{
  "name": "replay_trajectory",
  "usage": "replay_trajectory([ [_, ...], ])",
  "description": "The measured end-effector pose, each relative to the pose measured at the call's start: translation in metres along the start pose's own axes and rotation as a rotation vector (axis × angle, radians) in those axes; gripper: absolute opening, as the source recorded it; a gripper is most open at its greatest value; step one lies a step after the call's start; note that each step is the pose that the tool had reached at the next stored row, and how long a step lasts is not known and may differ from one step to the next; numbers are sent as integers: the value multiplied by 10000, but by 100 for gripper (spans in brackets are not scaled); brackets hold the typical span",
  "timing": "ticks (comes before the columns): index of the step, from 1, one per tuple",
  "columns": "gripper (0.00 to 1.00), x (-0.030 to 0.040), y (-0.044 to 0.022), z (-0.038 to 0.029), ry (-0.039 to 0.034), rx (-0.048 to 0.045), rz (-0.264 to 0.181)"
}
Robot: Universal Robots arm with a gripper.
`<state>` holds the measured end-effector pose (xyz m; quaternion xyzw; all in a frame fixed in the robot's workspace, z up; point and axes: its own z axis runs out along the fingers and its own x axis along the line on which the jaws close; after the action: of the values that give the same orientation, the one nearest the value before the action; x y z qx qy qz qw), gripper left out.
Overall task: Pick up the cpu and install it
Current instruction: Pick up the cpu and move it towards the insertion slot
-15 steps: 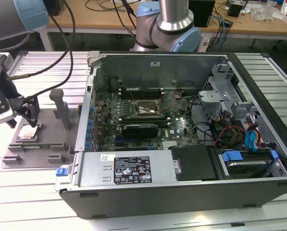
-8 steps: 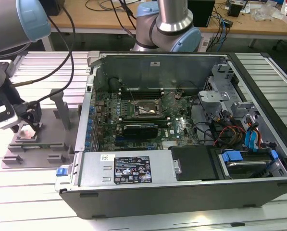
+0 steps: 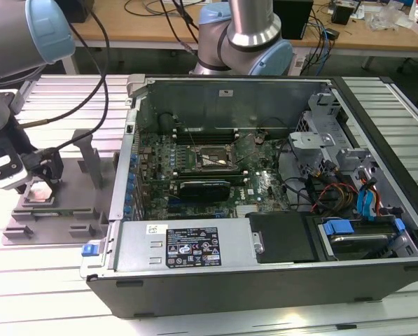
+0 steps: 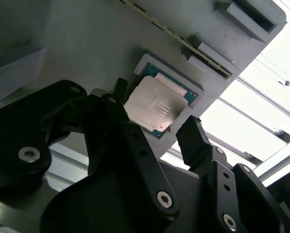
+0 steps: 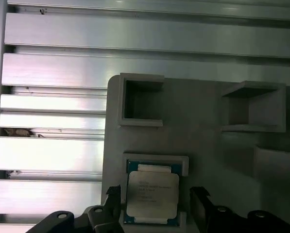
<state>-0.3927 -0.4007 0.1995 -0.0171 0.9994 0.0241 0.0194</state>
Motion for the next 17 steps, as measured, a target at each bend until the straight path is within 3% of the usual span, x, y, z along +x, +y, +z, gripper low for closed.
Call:
replay_trajectory([
  [6, 68, -7, 12, 101, 14, 0, 1],
  [17, 68, -7, 10, 152, 23, 0, 1],
])
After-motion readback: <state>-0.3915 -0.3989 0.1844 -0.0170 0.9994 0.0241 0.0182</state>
